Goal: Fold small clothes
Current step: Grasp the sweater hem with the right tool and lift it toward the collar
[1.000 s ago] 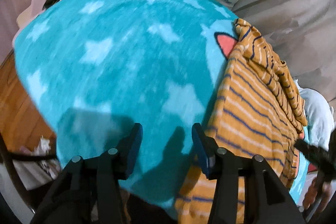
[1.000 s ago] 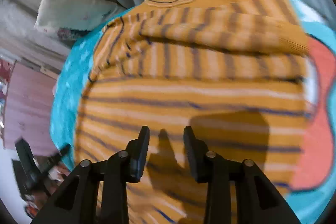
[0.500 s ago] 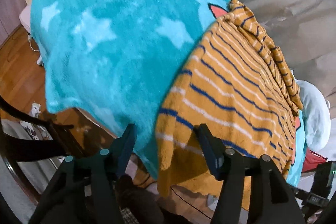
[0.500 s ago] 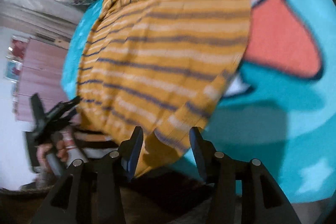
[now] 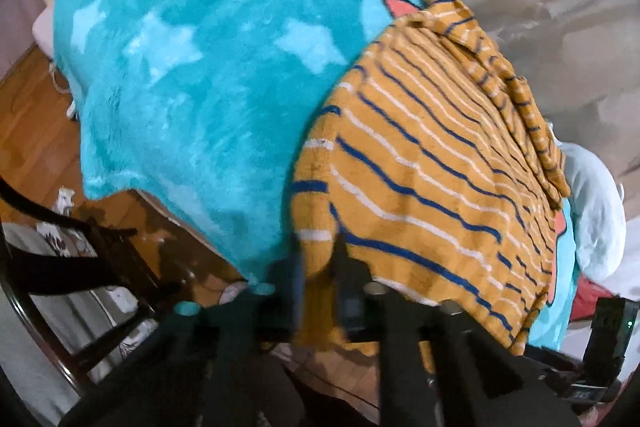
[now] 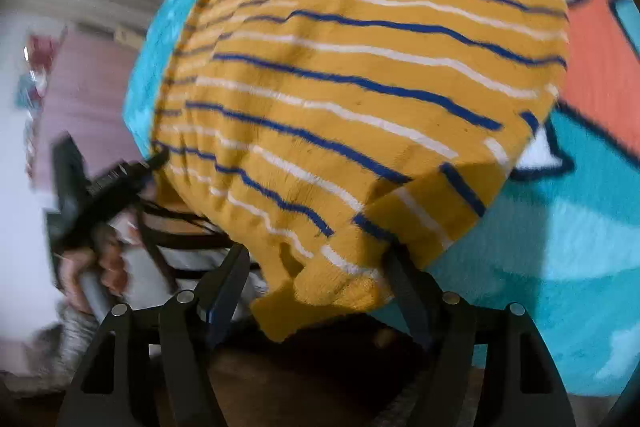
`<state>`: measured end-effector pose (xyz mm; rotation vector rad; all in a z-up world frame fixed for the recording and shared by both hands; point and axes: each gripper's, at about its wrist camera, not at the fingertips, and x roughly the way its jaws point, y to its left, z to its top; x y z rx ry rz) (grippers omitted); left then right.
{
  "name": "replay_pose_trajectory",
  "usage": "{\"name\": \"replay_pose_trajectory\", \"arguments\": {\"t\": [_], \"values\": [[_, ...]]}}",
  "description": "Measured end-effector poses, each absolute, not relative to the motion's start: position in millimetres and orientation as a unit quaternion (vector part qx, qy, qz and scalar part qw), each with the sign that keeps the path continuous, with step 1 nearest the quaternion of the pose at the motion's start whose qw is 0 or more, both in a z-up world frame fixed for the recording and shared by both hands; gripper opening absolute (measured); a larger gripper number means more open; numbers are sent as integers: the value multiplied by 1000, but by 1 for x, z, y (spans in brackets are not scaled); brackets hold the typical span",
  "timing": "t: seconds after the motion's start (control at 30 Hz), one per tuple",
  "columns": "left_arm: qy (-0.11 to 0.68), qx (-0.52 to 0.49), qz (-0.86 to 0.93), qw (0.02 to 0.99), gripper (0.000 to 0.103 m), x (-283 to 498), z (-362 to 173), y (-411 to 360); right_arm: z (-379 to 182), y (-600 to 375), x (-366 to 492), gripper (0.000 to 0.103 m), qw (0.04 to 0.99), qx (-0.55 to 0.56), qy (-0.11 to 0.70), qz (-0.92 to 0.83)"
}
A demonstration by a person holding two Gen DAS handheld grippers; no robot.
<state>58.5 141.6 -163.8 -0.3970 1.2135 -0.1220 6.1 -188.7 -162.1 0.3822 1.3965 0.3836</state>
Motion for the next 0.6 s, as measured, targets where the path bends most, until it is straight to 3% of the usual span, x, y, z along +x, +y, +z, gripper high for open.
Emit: {"name": "replay_pose_trajectory", "arguments": {"t": [0.03, 0.1, 0.13, 0.2, 0.23, 0.27, 0.33, 0.6], "values": [[566, -183, -56, 802, 11, 59, -163, 141, -161, -184, 5, 70, 738, 150, 636, 169], [567, -175, -57, 803, 11, 60, -164, 137, -159, -178, 2, 43, 751, 100, 635, 150], [567, -175, -57, 803, 12, 60, -165, 137, -159, -180, 1, 37, 755, 86, 633, 146], [564, -188, -59, 802, 19, 61, -166, 139, -160, -192, 0, 17, 755, 111, 628, 152], [563, -193, -63, 801, 21, 61, -167, 139, -162, -200, 0, 13, 752, 137, 624, 159], [563, -189, -64, 802, 21, 62, -166, 139, -164, -209, -1, 9, 750, 168, 617, 165], [564, -176, -54, 805, 11, 60, -163, 140, -163, -224, -3, 8, 746, 223, 602, 178], [535, -218, -74, 813, 10, 39, -120, 141, -139, -263, -21, 7, 733, 335, 544, 234]]}}
